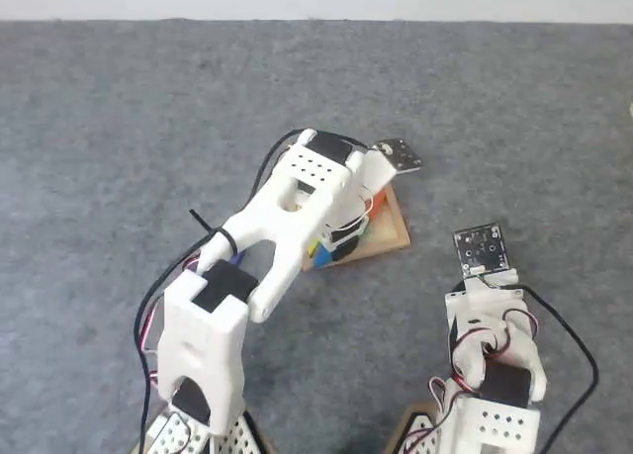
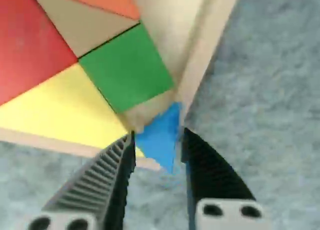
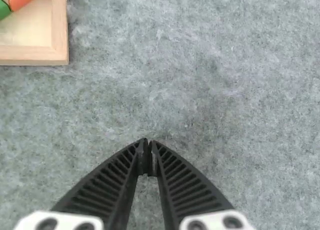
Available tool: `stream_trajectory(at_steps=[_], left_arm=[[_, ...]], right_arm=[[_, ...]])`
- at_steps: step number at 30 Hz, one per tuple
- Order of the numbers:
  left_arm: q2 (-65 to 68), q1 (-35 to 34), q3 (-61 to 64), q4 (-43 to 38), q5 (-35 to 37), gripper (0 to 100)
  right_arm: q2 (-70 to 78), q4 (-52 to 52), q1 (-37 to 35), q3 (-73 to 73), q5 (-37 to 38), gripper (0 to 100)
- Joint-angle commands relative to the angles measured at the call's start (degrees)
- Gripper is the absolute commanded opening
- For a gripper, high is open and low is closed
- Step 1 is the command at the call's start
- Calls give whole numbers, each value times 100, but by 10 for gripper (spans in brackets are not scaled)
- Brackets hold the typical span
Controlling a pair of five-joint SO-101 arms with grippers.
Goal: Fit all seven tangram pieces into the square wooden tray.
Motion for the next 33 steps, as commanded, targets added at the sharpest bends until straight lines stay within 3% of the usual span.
stream_trajectory(at_steps=[1, 15, 21, 24, 29, 33], left_arm=[[-79, 0, -75, -88, -9, 166], [-158, -387, -101, 88, -132, 164], [-967, -369, -13, 396, -141, 164], [-1582, -484, 673, 360, -308, 163], [-2752, -642, 3116, -1319, -369, 163], [-2980, -642, 3609, -1855, -325, 163]], right_arm=[[-75, -110, 75, -88, 26, 6], [-75, -127, 75, -88, 26, 6], [-75, -145, 57, -79, 26, 6], [-75, -136, 66, -79, 35, 6], [-75, -145, 40, -79, 35, 6], [-75, -145, 40, -70, 35, 6]])
